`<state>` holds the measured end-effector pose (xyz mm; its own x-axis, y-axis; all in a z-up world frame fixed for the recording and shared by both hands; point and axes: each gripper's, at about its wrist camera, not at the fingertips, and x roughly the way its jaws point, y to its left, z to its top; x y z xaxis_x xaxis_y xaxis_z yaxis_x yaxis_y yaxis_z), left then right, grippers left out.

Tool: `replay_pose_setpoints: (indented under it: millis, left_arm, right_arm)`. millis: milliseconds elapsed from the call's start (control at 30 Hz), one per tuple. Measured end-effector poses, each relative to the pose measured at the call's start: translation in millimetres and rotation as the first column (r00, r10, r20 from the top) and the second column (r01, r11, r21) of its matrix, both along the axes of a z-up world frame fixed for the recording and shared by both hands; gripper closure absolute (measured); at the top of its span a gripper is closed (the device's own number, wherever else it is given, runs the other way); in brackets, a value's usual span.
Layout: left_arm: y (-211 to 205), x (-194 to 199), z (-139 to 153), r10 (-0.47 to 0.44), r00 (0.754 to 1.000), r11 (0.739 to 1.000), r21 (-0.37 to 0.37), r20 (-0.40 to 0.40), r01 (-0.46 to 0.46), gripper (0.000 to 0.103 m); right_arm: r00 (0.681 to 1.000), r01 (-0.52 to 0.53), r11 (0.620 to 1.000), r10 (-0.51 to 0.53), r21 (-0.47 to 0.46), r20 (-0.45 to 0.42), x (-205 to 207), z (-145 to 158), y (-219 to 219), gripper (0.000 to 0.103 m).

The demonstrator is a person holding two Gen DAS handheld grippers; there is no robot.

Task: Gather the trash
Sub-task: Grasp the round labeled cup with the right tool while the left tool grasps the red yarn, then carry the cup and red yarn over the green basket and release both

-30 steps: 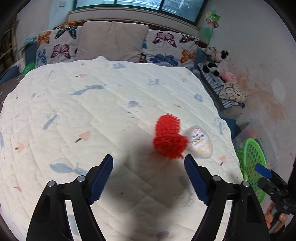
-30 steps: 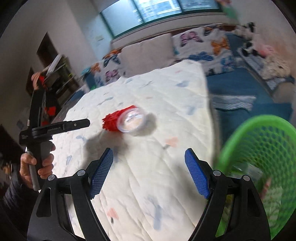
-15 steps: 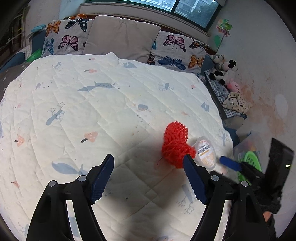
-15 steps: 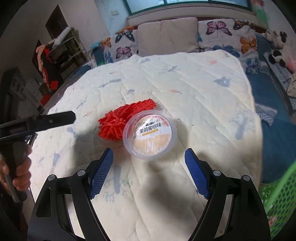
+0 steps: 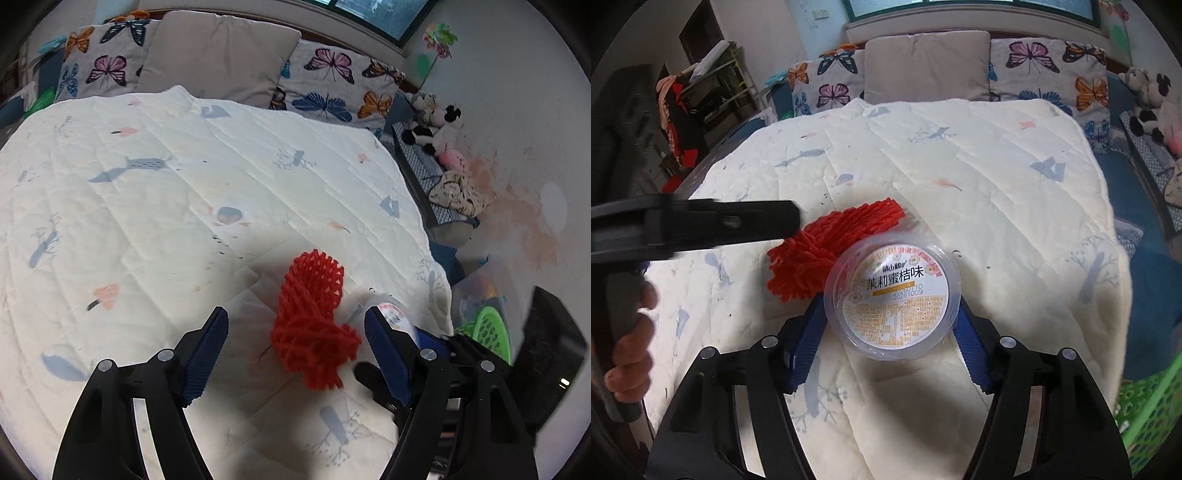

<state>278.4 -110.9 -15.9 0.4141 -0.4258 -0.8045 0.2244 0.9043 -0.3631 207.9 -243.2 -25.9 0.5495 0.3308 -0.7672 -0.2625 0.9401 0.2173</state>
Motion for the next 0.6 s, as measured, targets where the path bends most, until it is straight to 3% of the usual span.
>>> replay_pose_setpoints:
  millis: [200, 300, 367, 600]
  left_arm:
    - [-9, 7, -18, -0.001, 0.999, 1.0, -0.017, -0.034, 0.0, 0.04]
    - [-15, 4, -23, -0.01, 0.999, 1.0, -0.008, -0.035, 0.01, 0.048]
    - [-20, 1, -24, -0.02, 0.999, 1.0, -0.001, -0.033, 0.02, 0.06]
    - [-41, -14, -16, -0.08, 0.997, 0.997, 0.009, 0.016, 0.08, 0.079]
  right_arm:
    - [0.999, 0.052, 0.997, -0.052, 0.055, 0.011, -30, 14, -31, 0.037]
    - [0.996, 0.079, 0.995, -0.082, 0.067, 0.034, -51, 24, -50, 0.037]
    - [0.994, 0.102, 0.993, -0.105, 0.066, 0.044, -65, 28, -61, 0.037]
    - [0.963, 0.262, 0.965, -0.263, 0.033, 0.051, -121, 33, -120, 0.037]
